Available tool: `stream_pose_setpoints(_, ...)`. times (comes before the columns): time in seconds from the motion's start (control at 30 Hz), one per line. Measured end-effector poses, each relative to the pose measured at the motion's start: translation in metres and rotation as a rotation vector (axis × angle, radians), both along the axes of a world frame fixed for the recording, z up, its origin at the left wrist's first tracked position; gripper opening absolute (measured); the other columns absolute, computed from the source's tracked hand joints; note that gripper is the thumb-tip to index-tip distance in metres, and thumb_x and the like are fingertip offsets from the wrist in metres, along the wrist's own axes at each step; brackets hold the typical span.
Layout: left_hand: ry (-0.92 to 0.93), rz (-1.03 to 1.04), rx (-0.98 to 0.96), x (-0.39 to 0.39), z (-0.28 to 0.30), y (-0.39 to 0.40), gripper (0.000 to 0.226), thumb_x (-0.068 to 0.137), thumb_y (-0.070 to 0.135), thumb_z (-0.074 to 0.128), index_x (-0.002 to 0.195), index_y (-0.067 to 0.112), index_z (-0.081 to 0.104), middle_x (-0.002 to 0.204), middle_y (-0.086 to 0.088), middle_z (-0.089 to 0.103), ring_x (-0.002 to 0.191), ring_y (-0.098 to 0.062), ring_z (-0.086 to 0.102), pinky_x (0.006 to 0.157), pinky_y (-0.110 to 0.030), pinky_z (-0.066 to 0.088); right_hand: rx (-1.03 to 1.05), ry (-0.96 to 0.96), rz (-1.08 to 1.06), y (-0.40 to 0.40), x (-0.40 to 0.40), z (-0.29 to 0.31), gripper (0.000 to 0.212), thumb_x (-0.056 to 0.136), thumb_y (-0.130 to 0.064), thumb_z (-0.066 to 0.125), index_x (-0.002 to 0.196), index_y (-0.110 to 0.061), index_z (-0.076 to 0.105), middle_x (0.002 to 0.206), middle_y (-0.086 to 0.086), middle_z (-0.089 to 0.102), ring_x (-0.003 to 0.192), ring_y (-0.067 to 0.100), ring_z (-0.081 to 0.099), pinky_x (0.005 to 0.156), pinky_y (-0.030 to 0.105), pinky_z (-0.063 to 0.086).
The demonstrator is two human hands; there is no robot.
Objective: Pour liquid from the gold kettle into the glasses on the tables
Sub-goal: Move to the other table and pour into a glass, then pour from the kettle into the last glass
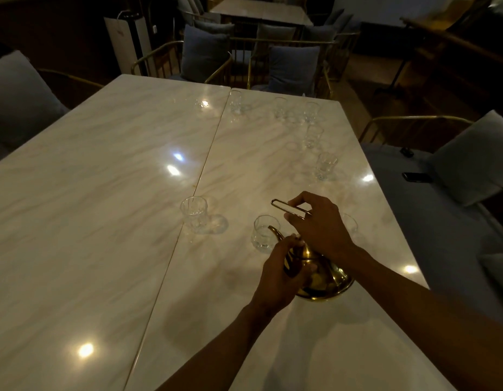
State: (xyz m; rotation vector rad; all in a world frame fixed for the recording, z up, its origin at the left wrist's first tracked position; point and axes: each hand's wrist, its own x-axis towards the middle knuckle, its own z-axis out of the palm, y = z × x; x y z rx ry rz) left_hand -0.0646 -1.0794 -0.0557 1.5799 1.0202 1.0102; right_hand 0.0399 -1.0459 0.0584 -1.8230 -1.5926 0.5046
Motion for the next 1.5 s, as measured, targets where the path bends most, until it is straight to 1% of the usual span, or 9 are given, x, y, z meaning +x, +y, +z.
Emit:
stream_pose_setpoints(0.1, 0.02, -0.038, 0.018, -0.001, 0.001, -0.003, 0.044, 0.087, 0.032, 0.069, 0.124, 0.038, 0.046, 0.128, 0.016, 0.054, 0.109, 0.021, 0.046, 0.084, 0.0, 0.04, 0.045, 0.096, -0.034, -0.012, 0.003, -0.002, 0.014, 0.084, -0.018, 0.072, 0.096, -0.016, 0.066, 0.067, -0.017, 0.057, 0.047, -0.011, 0.054, 0.046, 0.004, 0.038)
stream_pose_setpoints(0.23, 0.051, -0.072, 0.084, -0.003, 0.005, -0.012, 0.041, 0.089, 0.037, 0.065, 0.12, 0.051, 0.041, 0.124, 0.028, 0.049, 0.112, 0.02, 0.046, 0.089, -0.001, 0.038, 0.109, 0.204, -0.066, -0.034, 0.004, -0.005, 0.016, 0.084, -0.013, 0.072, 0.097, -0.016, 0.064, 0.055, -0.008, 0.057, 0.04, -0.007, 0.053, 0.041, 0.005, 0.037)
stream_pose_setpoints(0.43, 0.103, -0.05, 0.218, -0.014, 0.011, -0.039, 0.053, 0.087, 0.038, 0.063, 0.126, 0.061, 0.035, 0.13, 0.031, 0.043, 0.124, 0.014, 0.04, 0.107, -0.016, 0.036, 0.186, 0.285, -0.138, -0.067, 0.005, -0.02, 0.02, 0.082, -0.017, 0.074, 0.099, -0.025, 0.066, 0.065, -0.003, 0.062, 0.044, 0.005, 0.049, 0.048, 0.016, 0.043)
stream_pose_setpoints(0.57, 0.184, -0.05, 0.225, -0.027, -0.003, -0.06, 0.052, 0.087, 0.036, 0.067, 0.134, 0.039, 0.044, 0.144, 0.012, 0.044, 0.135, -0.008, 0.038, 0.111, -0.04, 0.038, 0.224, 0.348, -0.118, -0.096, -0.003, -0.024, 0.02, 0.083, -0.02, 0.074, 0.1, -0.025, 0.066, 0.049, -0.002, 0.054, 0.042, 0.014, 0.049, 0.047, 0.031, 0.048)
stream_pose_setpoints(0.77, 0.266, -0.004, 0.208, -0.056, -0.006, -0.104, 0.053, 0.086, 0.04, 0.065, 0.134, 0.025, 0.048, 0.148, 0.005, 0.04, 0.137, -0.013, 0.036, 0.111, -0.043, 0.037, 0.209, 0.426, -0.05, -0.129, -0.026, -0.03, 0.017, 0.082, -0.022, 0.075, 0.097, -0.025, 0.067, 0.05, 0.016, 0.053, 0.043, 0.02, 0.045, 0.047, 0.033, 0.044)
stream_pose_setpoints(0.9, 0.29, 0.046, 0.191, -0.076, -0.013, -0.129, 0.054, 0.086, 0.039, 0.067, 0.135, 0.024, 0.049, 0.148, 0.007, 0.04, 0.137, -0.008, 0.034, 0.114, -0.034, 0.034, 0.17, 0.486, -0.018, -0.147, -0.045, -0.043, 0.019, 0.081, -0.019, 0.076, 0.097, -0.028, 0.068, 0.049, -0.004, 0.055, 0.045, 0.017, 0.051, 0.051, 0.033, 0.048)
stream_pose_setpoints(1.07, 0.31, 0.072, 0.199, -0.099, -0.021, -0.147, 0.053, 0.085, 0.043, 0.065, 0.134, 0.029, 0.047, 0.146, 0.016, 0.036, 0.137, -0.001, 0.031, 0.112, -0.017, 0.027, 0.178, 0.509, -0.003, -0.162, -0.067, -0.053, 0.02, 0.081, -0.019, 0.076, 0.095, -0.031, 0.068, 0.05, 0.014, 0.054, 0.043, 0.018, 0.046, 0.05, 0.032, 0.045)
stream_pose_setpoints(1.2, 0.31, 0.071, 0.212, -0.115, -0.024, -0.144, 0.052, 0.086, 0.044, 0.065, 0.133, 0.026, 0.049, 0.148, 0.013, 0.037, 0.137, -0.002, 0.031, 0.112, -0.019, 0.029, 0.168, 0.497, -0.007, -0.16, -0.084, -0.054, 0.019, 0.081, -0.021, 0.076, 0.095, -0.03, 0.067, 0.054, 0.018, 0.055, 0.042, 0.014, 0.043, 0.049, 0.028, 0.043)
stream_pose_setpoints(1.5, 0.334, -0.067, 0.215, -0.168, -0.023, -0.087, 0.049, 0.088, 0.04, 0.066, 0.132, 0.03, 0.049, 0.145, 0.027, 0.028, 0.135, 0.012, 0.019, 0.105, -0.001, 0.016, 0.236, 0.458, -0.088, -0.121, -0.133, -0.06, 0.025, 0.081, -0.016, 0.075, 0.104, -0.018, 0.068, 0.047, -0.01, 0.054, 0.038, 0.008, 0.044, 0.045, 0.021, 0.042)
